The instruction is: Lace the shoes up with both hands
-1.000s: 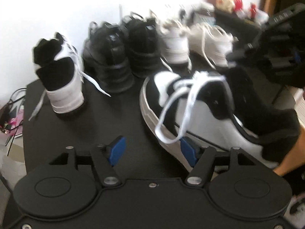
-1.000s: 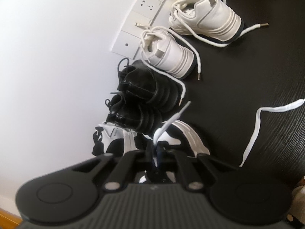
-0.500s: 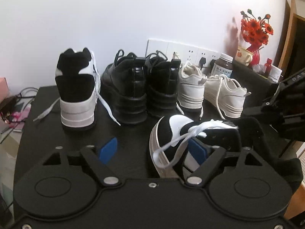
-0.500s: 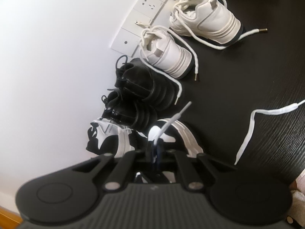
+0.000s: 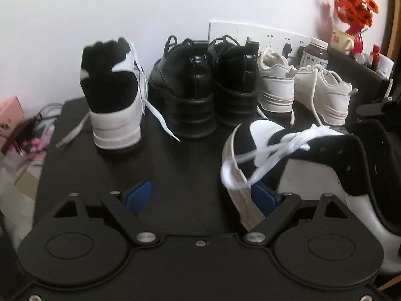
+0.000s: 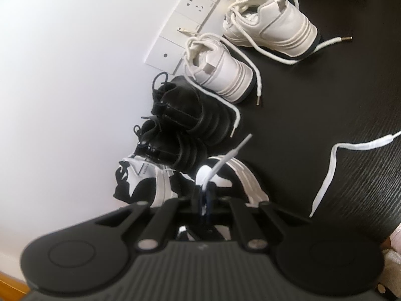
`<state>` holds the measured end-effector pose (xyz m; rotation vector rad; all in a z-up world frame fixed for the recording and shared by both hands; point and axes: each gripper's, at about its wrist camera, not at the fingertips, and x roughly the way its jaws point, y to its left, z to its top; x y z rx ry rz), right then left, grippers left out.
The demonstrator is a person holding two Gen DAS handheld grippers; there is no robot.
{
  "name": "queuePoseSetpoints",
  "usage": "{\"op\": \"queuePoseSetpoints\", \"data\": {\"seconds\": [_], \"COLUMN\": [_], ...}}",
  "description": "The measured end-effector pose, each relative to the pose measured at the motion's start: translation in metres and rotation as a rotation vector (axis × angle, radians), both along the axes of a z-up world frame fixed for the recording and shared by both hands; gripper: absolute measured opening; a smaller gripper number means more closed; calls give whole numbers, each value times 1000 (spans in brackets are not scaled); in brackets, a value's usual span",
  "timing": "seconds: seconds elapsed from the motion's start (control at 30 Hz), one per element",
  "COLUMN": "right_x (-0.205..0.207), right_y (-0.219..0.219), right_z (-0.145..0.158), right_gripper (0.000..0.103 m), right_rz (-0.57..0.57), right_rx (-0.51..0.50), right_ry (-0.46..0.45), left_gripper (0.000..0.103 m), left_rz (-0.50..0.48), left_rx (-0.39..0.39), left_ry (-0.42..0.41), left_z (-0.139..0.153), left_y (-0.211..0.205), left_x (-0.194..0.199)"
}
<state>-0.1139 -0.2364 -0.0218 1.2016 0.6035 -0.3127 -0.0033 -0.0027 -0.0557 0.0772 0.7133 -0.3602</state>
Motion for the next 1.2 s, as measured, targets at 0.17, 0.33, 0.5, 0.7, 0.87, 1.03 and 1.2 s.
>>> {"op": "queuePoseSetpoints", "data": {"seconds": [0.17,0.33,0.5,0.7,0.87,1.03,1.2], "right_x": [0,0,0,-1,-1,-3,-4], "right_y": [0,1,2,2,4,5,6], "right_z": [1,1,1,1,3,7,11], "right_gripper": [4,4,4,4,4,3,3], "right_rz": [1,1,-3,-10,-11,-19,-21], "right_rx": [-2,-2,2,3,-15,-53,-76], "right_ry": [2,-1,-4,-9,-22,-39,-52], "left_gripper": [87,88,88,89,88,87,89], "left_rz": [38,56,8,-44,48,131,195], "left_rx": [-96,-196,-215,-199,-180,-181,-164], "left_ry": [-92,-239,-201,-138,-129,-217,-297], "left_z": [14,38,40,33,30,43,61], "left_y": [11,18,9,-8,-10,-3,3], "left_x": [-3,-12,-5,2,17,23,30]}}
